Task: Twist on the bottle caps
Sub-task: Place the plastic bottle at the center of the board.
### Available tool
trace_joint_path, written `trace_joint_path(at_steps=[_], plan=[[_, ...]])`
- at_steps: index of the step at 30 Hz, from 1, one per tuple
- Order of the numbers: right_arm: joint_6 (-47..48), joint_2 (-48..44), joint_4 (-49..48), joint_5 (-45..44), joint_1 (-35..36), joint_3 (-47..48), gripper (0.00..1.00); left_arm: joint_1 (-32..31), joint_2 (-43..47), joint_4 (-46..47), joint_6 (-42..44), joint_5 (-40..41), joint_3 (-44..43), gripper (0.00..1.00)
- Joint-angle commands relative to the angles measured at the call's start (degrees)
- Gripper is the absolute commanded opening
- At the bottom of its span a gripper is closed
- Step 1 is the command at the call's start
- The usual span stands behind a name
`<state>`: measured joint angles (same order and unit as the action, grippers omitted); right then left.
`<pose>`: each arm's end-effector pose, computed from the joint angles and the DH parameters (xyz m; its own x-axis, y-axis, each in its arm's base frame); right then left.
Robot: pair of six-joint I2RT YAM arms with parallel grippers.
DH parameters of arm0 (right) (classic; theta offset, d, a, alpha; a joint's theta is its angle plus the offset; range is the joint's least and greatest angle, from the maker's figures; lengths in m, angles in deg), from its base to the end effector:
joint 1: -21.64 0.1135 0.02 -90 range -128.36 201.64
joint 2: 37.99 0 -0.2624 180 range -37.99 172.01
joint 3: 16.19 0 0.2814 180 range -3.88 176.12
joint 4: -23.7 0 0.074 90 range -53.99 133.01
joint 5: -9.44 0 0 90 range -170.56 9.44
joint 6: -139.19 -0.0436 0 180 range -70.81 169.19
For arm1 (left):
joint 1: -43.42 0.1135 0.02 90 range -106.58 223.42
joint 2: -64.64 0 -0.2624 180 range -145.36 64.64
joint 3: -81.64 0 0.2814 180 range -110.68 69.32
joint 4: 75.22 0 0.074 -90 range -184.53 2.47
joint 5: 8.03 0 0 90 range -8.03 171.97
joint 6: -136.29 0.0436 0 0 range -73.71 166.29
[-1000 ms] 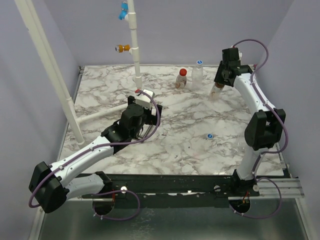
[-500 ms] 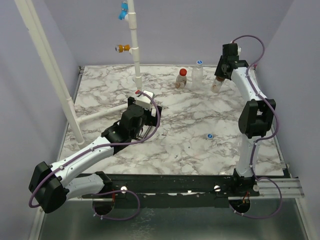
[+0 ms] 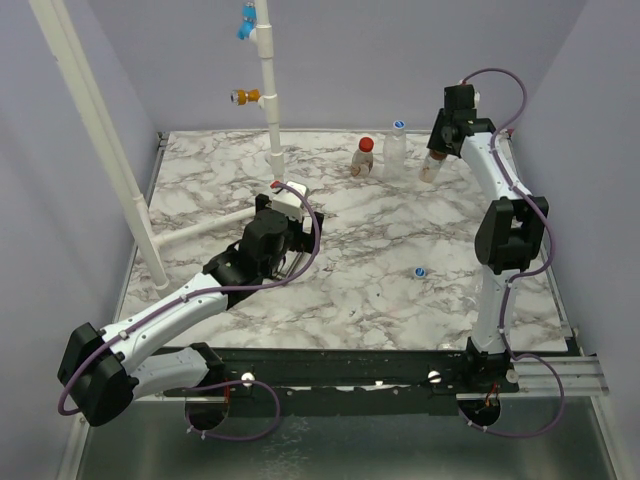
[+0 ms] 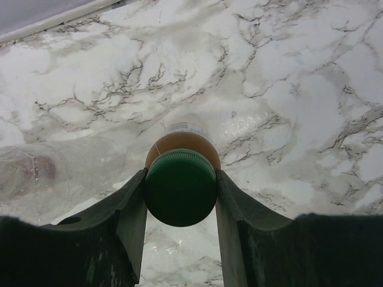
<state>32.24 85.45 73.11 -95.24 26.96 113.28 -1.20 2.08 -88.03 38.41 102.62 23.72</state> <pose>0.5276 0.0380 0.2822 -0.6268 0.2249 -0.7460 0.2890 0.9562 0.0454 0.2166 -0.1921 0.2892 -0.2687 0.0849 -0.9595 0.3846 0.9227 -0.0260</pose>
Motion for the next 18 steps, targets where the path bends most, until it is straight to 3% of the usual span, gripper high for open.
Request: trace_joint_path(at_steps=[1,10,18], plan=[[0.40,2.06,1.66,1.48,-0.49,1.48,0.43,0.40,-0.19,0.05,0.17,0.05,0.65,0.99],[1.21,3.01,2.18,1.16,-0.51,2.79,0.59,0.58,0.06,0.21,0.18,0.10,0.87,0.99],[1.77,4.76,2.98,1.16,-0.58,5.16,0.60,0.76,0.17,0.23,0.29,0.10,0.96,0.99]])
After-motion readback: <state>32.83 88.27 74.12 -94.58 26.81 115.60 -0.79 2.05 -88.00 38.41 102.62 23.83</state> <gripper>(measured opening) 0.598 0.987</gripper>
